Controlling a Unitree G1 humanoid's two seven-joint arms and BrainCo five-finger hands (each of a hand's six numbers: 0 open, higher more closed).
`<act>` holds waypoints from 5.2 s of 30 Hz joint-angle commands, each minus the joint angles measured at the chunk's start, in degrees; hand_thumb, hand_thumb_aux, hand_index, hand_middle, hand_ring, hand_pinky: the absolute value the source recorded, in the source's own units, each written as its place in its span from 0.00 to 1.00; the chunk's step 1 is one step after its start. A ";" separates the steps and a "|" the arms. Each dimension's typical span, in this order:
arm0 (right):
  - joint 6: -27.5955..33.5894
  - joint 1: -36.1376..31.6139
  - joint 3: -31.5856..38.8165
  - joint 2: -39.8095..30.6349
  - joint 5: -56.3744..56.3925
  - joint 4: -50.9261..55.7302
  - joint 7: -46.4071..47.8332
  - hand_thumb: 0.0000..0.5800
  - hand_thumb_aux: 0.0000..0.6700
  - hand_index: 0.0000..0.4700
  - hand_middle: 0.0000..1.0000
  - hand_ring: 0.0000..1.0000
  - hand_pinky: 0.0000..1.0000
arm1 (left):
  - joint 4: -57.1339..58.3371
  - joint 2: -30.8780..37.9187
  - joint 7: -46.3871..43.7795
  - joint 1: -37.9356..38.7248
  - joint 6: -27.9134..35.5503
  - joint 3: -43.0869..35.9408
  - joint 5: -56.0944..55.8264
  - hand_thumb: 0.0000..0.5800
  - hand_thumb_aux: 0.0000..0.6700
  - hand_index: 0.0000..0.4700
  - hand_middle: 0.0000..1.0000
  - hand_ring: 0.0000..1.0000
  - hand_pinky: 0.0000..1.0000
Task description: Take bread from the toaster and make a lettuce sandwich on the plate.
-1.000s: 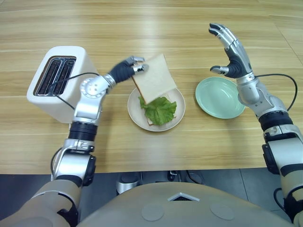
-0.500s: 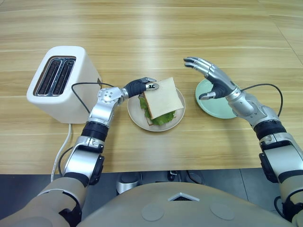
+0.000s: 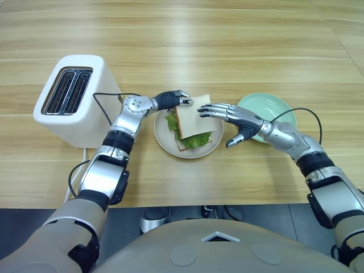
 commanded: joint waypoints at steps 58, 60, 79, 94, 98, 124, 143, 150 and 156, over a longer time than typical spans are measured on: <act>19.28 3.96 4.98 5.55 7.97 0.43 31.85 0.00 0.00 0.00 0.00 0.00 0.00 | -21.51 15.80 62.74 -4.64 -2.04 -9.61 50.51 0.00 0.00 0.00 1.00 1.00 1.00; 19.23 3.88 4.89 5.57 7.81 0.49 31.58 0.00 0.00 0.00 0.00 0.00 0.00 | -25.21 16.12 62.95 -3.50 -0.41 -8.95 51.32 0.00 0.00 0.00 1.00 1.00 1.00; 19.75 3.05 -13.64 14.29 38.21 -13.47 24.34 1.00 1.00 0.98 1.00 1.00 1.00 | -54.27 9.05 47.77 20.91 -6.43 11.46 12.67 1.00 1.00 0.98 1.00 1.00 1.00; 34.74 21.80 -7.10 -5.68 32.32 -38.11 45.65 1.00 1.00 0.98 1.00 1.00 1.00 | -75.51 24.47 14.20 48.73 -5.35 7.70 -5.46 1.00 1.00 0.98 1.00 1.00 1.00; 35.34 25.77 -3.06 -6.95 25.70 -40.76 46.54 1.00 1.00 0.98 1.00 1.00 1.00 | -72.55 26.31 8.98 53.90 -7.19 -0.12 0.13 1.00 1.00 0.98 1.00 1.00 1.00; 21.29 6.70 2.90 5.92 -1.85 -7.09 21.88 1.00 1.00 0.98 1.00 1.00 1.00 | -36.08 20.07 20.59 34.69 -23.60 -12.63 29.62 1.00 1.00 0.98 1.00 1.00 1.00; 22.90 -14.86 7.38 12.93 -15.32 24.31 -4.30 1.00 1.00 0.98 1.00 1.00 1.00 | 7.68 13.59 41.00 6.04 -32.72 -14.71 35.51 1.00 1.00 0.98 1.00 1.00 1.00; 10.76 -11.91 1.41 10.65 -5.03 20.61 -4.99 1.00 1.00 0.98 1.00 1.00 1.00 | -6.13 17.63 38.08 12.16 -37.67 -6.61 22.28 1.00 1.00 0.98 1.00 1.00 1.00; 4.65 -2.63 -7.04 13.55 27.60 5.78 7.79 0.00 0.00 0.00 0.00 0.00 0.00 | -39.37 12.90 35.17 24.85 -27.00 4.92 -2.11 0.00 0.00 0.00 0.00 0.00 0.00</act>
